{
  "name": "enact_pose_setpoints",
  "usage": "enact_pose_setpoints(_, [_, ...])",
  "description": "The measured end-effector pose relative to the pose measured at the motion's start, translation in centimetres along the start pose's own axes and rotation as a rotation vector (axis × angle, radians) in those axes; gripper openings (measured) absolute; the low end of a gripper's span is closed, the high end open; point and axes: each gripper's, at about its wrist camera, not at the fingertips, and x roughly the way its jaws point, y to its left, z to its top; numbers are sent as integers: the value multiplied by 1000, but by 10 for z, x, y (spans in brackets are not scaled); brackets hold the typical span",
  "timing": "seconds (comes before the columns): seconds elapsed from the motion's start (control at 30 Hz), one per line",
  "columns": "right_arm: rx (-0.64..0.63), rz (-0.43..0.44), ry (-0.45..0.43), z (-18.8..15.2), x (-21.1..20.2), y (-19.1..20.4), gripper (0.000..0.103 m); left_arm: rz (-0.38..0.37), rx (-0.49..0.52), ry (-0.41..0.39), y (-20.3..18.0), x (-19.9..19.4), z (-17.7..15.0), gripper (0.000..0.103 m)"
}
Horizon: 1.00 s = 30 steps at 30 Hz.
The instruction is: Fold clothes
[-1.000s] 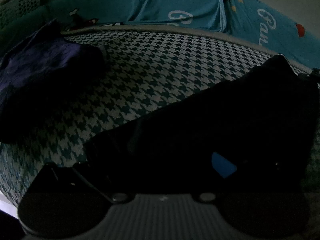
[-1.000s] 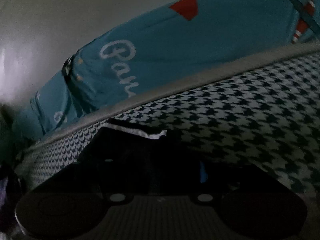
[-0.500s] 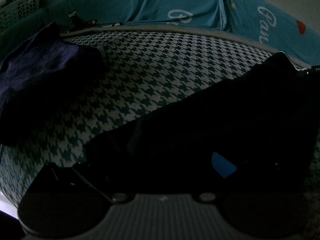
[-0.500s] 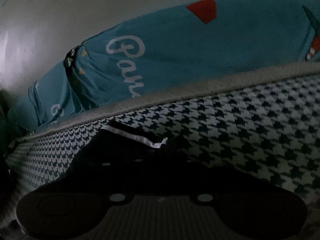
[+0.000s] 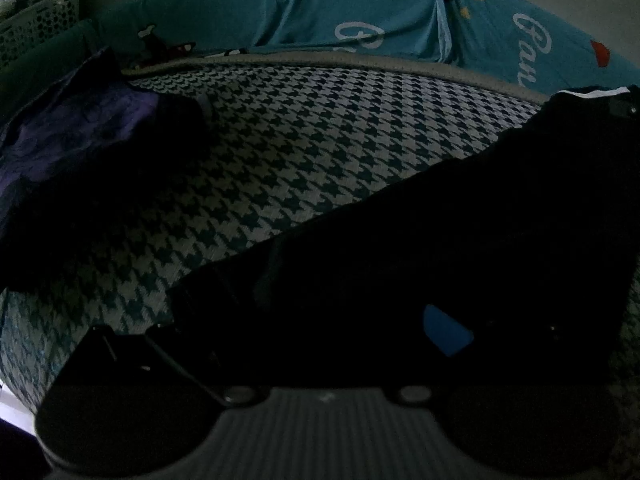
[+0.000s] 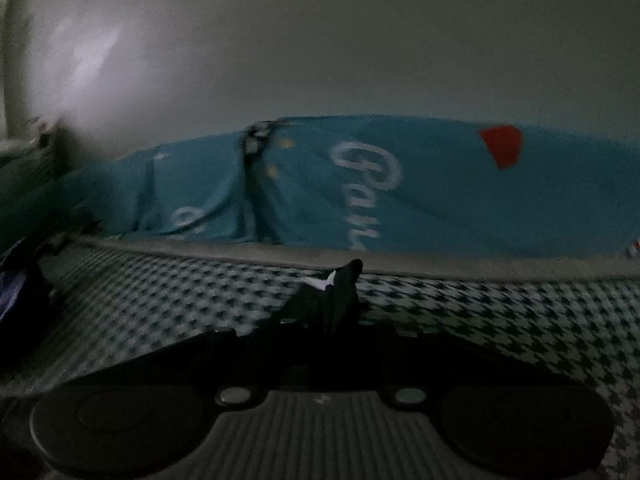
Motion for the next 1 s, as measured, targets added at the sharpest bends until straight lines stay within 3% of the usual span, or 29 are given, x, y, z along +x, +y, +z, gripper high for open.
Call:
enact_pose_setpoints(0.17, [-113, 79, 20, -12, -10, 38, 8, -4, -4, -5, 1, -1, 0, 103])
enact_pose_setpoints(0.37, [-173, 155, 119, -32, -1, 59, 9, -2, 0, -4, 0, -2, -1, 103])
enact_pose_setpoints(0.5, [-209, 204, 187, -46, 5, 71, 19, -4, -6, -5, 0, -3, 0, 103])
enact_pose_setpoints(0.57, [-227, 229, 222, -53, 8, 78, 33, -6, -7, -8, 0, -3, 0, 103])
enact_pose_setpoints(0.63, [-234, 255, 250, -57, 10, 83, 39, -8, -7, -11, 0, -4, 0, 103])
enact_pose_setpoints(0.73, [-204, 296, 234, -51, -4, 84, 47, -13, -11, -14, 1, -5, 0, 103])
enact_pose_setpoints(0.87, [-168, 320, 181, -40, -21, 85, 47, -17, -15, -19, 2, -7, 0, 103])
enact_pose_setpoints(1.0, [-95, 277, 125, -29, -26, 74, 47, -20, -19, -20, 4, -7, 0, 103])
